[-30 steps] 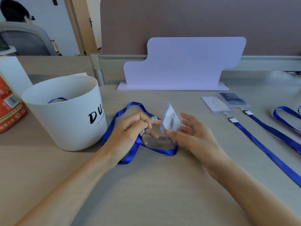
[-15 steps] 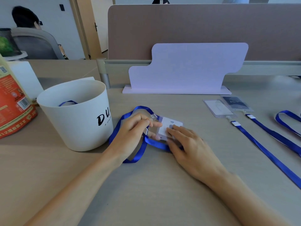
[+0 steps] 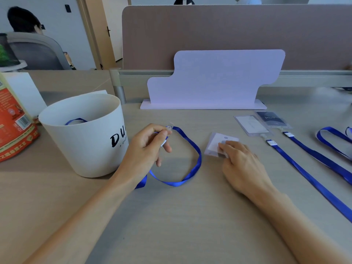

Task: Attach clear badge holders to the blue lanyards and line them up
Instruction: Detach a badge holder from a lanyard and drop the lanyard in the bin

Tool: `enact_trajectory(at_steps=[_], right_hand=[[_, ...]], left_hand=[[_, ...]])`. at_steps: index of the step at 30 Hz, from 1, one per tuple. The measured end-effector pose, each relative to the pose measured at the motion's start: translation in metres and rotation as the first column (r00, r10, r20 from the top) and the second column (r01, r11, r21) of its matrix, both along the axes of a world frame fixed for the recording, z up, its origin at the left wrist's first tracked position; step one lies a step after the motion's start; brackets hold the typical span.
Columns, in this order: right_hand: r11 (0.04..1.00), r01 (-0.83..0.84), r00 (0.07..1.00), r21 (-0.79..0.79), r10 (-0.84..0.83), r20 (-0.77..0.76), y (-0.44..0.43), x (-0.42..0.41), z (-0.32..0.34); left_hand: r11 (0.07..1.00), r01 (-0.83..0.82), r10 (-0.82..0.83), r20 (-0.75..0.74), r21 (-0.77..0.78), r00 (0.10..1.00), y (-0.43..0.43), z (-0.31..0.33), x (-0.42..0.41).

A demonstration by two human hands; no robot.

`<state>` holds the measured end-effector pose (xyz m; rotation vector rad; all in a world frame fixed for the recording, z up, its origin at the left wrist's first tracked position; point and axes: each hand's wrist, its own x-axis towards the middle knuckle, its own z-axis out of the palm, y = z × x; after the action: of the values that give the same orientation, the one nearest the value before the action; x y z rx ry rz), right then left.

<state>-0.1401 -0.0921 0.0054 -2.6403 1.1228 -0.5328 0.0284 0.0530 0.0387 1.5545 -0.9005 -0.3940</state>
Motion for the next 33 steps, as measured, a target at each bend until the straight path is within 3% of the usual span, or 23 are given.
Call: enact_trajectory(at_steps=[3, 7, 11, 15, 17, 20, 27, 33], right_hand=[[0.998, -0.019, 0.998, 0.059, 0.023, -0.065, -0.003, 0.0, 0.002], [0.996, -0.069, 0.997, 0.058, 0.071, -0.023, -0.001, 0.004, -0.001], [0.975, -0.183, 0.962, 0.123, 0.152, 0.226, 0.008, 0.009, 0.0], [0.871, -0.353, 0.835, 0.342, 0.128, 0.536, 0.023, 0.011, 0.015], [0.79, -0.466, 0.802, 0.399, 0.186, 0.568, 0.028, 0.012, 0.018], [0.746, -0.52, 0.779, 0.417, 0.212, 0.59, 0.033, 0.013, 0.018], [0.755, -0.472, 0.68, 0.455, -0.017, 0.733, 0.029, 0.012, 0.023], [0.67, -0.454, 0.522, 0.588, -0.335, 0.785, 0.018, 0.006, 0.032]], left_hand=[[1.0, 0.019, -0.019, -0.047, -0.001, 0.999, 0.0, -0.001, 0.002], [0.995, 0.091, -0.089, -0.05, 0.042, 0.995, 0.0, -0.001, -0.002], [0.983, 0.162, -0.159, -0.036, 0.089, 0.987, 0.0, -0.002, -0.006], [0.958, 0.273, -0.277, 0.039, 0.094, 0.96, 0.0, -0.001, -0.01], [0.939, 0.33, -0.336, 0.056, 0.097, 0.94, 0.001, -0.001, -0.012], [0.913, 0.388, -0.396, 0.049, 0.122, 0.917, 0.002, -0.001, -0.013], [0.921, 0.36, -0.361, -0.027, 0.148, 0.932, 0.001, -0.001, -0.013], [0.939, 0.289, -0.287, -0.042, 0.187, 0.957, 0.003, 0.0, -0.003]])
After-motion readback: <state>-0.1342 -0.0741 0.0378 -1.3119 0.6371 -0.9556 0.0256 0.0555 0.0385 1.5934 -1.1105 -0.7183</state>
